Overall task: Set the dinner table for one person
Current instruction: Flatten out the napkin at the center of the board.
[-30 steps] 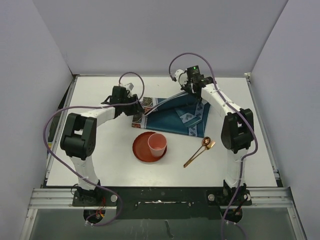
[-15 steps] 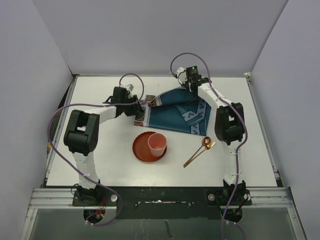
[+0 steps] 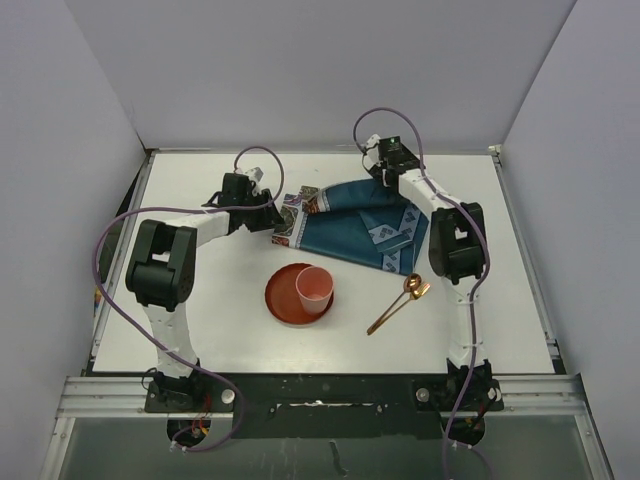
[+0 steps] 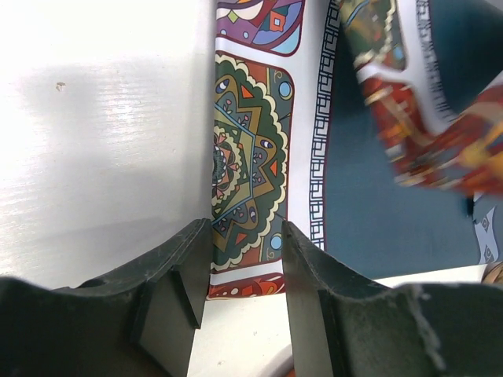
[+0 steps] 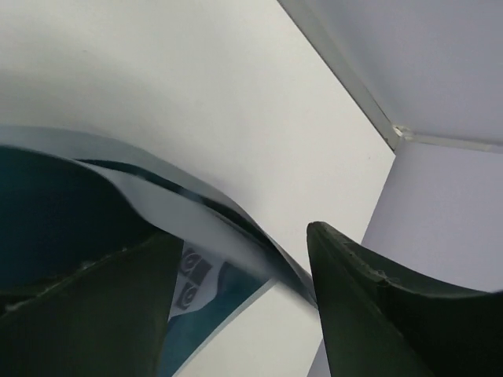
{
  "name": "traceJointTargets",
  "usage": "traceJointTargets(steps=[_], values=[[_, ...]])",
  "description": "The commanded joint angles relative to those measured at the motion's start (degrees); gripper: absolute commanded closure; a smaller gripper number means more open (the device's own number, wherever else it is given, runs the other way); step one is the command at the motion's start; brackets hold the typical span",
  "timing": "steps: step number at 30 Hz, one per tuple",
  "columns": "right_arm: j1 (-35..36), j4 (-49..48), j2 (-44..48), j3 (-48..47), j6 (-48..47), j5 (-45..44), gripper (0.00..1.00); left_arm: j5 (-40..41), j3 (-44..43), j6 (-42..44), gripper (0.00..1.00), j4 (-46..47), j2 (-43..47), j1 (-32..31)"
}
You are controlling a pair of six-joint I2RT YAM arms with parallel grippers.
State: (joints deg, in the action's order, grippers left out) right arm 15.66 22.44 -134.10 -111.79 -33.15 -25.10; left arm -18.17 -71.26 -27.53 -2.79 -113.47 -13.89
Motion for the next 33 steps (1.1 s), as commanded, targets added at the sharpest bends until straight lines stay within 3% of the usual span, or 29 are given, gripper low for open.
traceJointTargets(steps=[1, 5, 9, 14, 17, 18, 24, 28, 33], values=[[-0.8, -7.0, 3.1, 0.6, -0.7, -5.9, 0.35, -0.3, -2.5, 1.2, 0.61, 2.0, 0.7, 0.3], [-2.3, -5.7, 2.4, -0.7, 0.1, -7.5, 0.43, -0.6, -2.6, 0.5, 0.61, 2.7, 0.2, 0.3], [-3.3, -2.3, 3.3, 0.5, 2.4, -3.2, 0.56, -1.2, -3.2, 0.5, 0.61, 2.4, -0.5, 0.4], [-3.0, 4.8, 5.3, 2.6, 6.6, 7.6, 0.58, -1.5, -3.1, 0.5, 0.61, 2.6, -0.9, 0.4], [-3.9, 9.0, 3.8, 0.5, 7.4, 13.5, 0.88, -1.6, -2.9, 0.6, 0.61, 2.3, -1.0, 0.7], [-4.2, 10.4, 3.0, -1.0, 7.7, 14.7, 0.91, -1.7, -2.8, 0.6, 0.61, 2.3, -1.0, 0.7], [-4.8, 13.9, 0.4, -8.1, 6.6, 17.6, 0.7, -2.0, -3.0, 1.5, 0.61, 1.6, -0.4, 1.1], [-3.3, 15.1, 3.3, -8.5, 3.8, 19.1, 0.65, -1.9, -2.9, 1.7, 0.61, 1.7, -0.5, 1.5], [1.9, 20.5, 8.9, -3.9, 0.0, 27.3, 0.26, -1.2, -4.4, -0.5, 0.62, -1.0, -3.2, 1.6]])
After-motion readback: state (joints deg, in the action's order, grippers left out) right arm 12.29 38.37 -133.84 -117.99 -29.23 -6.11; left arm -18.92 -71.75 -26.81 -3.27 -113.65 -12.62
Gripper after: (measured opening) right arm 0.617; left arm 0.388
